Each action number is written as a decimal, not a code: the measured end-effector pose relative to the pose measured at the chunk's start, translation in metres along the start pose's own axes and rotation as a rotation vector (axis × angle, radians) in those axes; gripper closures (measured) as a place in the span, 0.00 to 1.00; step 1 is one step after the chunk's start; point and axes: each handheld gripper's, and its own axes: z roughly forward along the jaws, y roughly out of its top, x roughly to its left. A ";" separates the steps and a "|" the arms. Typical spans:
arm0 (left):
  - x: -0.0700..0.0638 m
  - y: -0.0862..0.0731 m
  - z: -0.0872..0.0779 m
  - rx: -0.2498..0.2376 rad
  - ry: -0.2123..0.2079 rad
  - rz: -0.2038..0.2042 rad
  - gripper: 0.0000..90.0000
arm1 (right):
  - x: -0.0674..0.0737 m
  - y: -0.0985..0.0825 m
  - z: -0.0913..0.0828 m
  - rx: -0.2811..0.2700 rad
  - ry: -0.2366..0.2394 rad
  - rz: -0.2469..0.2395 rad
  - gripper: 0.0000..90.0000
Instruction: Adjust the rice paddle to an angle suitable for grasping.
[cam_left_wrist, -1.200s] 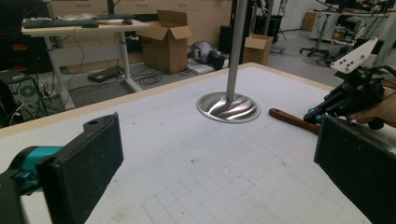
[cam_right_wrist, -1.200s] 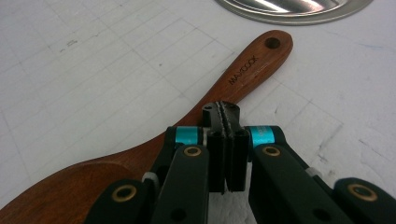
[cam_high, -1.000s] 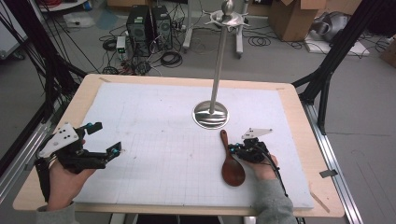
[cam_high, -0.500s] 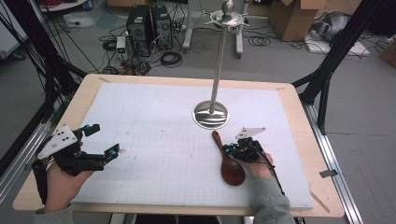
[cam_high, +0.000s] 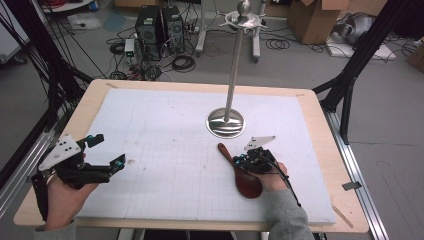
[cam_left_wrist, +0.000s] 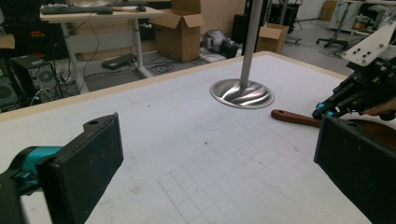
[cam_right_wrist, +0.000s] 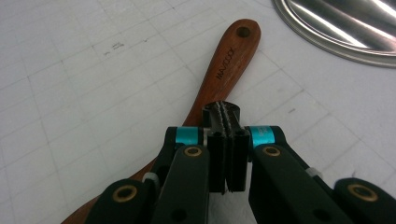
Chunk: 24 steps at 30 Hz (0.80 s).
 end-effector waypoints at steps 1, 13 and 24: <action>0.001 -0.001 0.000 0.013 0.002 -0.004 0.02 | 0.000 0.001 0.001 0.002 0.002 -0.006 1.00; 0.002 -0.001 -0.006 0.004 0.011 -0.007 0.02 | 0.009 0.010 0.008 0.024 0.020 -0.055 0.99; 0.002 -0.002 -0.012 -0.005 0.019 -0.010 0.02 | 0.017 0.018 0.015 0.042 0.052 -0.092 1.00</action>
